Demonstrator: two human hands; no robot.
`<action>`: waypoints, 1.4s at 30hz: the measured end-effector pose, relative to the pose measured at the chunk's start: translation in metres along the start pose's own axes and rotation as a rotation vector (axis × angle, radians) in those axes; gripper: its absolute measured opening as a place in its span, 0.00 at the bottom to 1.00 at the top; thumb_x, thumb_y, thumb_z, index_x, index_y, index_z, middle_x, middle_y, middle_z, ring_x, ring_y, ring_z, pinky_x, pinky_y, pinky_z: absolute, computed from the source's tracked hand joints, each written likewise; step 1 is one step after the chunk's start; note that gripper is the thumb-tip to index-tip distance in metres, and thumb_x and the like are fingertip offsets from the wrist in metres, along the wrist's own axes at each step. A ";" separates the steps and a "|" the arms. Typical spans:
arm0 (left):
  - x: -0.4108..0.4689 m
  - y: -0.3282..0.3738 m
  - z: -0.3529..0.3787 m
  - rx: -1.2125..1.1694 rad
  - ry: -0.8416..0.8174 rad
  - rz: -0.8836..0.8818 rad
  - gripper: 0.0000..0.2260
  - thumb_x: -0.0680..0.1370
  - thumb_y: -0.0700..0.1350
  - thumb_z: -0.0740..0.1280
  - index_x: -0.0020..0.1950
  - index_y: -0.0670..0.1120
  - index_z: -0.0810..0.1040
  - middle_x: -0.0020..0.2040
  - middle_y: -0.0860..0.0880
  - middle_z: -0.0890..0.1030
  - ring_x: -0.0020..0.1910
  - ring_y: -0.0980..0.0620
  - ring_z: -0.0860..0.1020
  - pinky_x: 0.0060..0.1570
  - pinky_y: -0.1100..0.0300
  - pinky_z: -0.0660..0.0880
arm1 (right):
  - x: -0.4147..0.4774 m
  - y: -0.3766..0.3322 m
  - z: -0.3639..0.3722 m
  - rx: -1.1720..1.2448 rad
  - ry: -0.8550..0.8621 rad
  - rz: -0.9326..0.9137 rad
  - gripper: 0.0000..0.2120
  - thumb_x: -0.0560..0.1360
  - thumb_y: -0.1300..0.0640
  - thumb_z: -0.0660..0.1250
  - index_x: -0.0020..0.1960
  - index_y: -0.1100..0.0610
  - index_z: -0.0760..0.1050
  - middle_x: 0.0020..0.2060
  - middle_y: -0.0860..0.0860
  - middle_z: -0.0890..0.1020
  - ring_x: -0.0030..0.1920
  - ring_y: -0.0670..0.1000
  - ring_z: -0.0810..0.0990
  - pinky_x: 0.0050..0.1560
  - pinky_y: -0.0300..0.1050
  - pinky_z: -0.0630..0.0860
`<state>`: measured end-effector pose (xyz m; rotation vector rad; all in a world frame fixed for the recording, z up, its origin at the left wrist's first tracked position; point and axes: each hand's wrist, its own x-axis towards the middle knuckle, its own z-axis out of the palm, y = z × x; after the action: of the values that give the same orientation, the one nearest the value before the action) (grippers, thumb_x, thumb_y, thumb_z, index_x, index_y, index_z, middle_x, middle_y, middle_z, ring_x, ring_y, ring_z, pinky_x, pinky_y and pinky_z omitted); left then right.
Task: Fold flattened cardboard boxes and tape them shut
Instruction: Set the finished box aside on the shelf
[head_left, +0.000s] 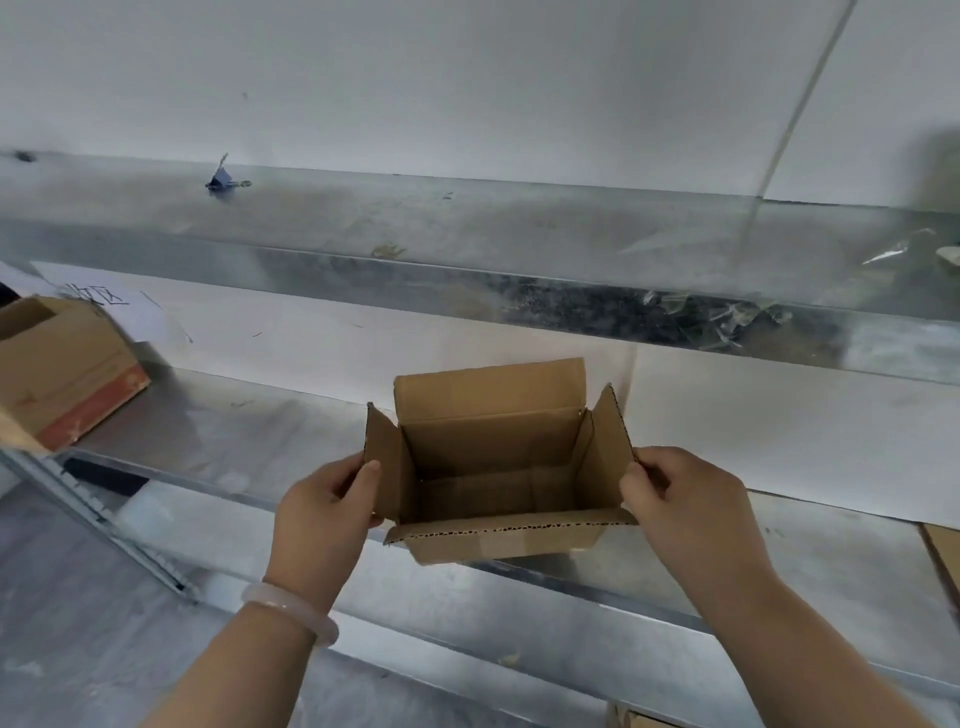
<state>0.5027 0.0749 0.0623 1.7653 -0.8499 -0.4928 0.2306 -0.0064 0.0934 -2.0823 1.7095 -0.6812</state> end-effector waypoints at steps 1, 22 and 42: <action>0.002 -0.003 -0.015 -0.023 0.033 -0.018 0.05 0.80 0.44 0.64 0.52 0.51 0.80 0.42 0.57 0.81 0.41 0.51 0.82 0.37 0.61 0.80 | 0.000 -0.012 0.006 -0.002 -0.012 -0.027 0.10 0.78 0.50 0.59 0.43 0.48 0.77 0.34 0.45 0.80 0.36 0.45 0.78 0.40 0.42 0.76; 0.132 -0.130 -0.327 -0.176 0.275 -0.323 0.18 0.80 0.42 0.64 0.70 0.50 0.71 0.48 0.53 0.82 0.46 0.51 0.82 0.46 0.55 0.82 | 0.053 -0.345 0.269 -0.016 -0.130 -0.331 0.14 0.82 0.51 0.56 0.59 0.52 0.78 0.41 0.45 0.78 0.43 0.48 0.77 0.45 0.45 0.77; 0.273 -0.187 -0.366 -0.231 0.233 -0.411 0.35 0.75 0.43 0.70 0.75 0.60 0.53 0.60 0.50 0.72 0.50 0.46 0.81 0.41 0.57 0.82 | 0.154 -0.475 0.401 0.605 -0.248 -0.072 0.40 0.76 0.48 0.70 0.79 0.51 0.52 0.77 0.51 0.60 0.74 0.52 0.64 0.63 0.42 0.65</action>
<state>0.9910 0.1392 0.0358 1.7407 -0.2519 -0.6104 0.8667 -0.0713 0.0513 -1.7137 1.1182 -0.8010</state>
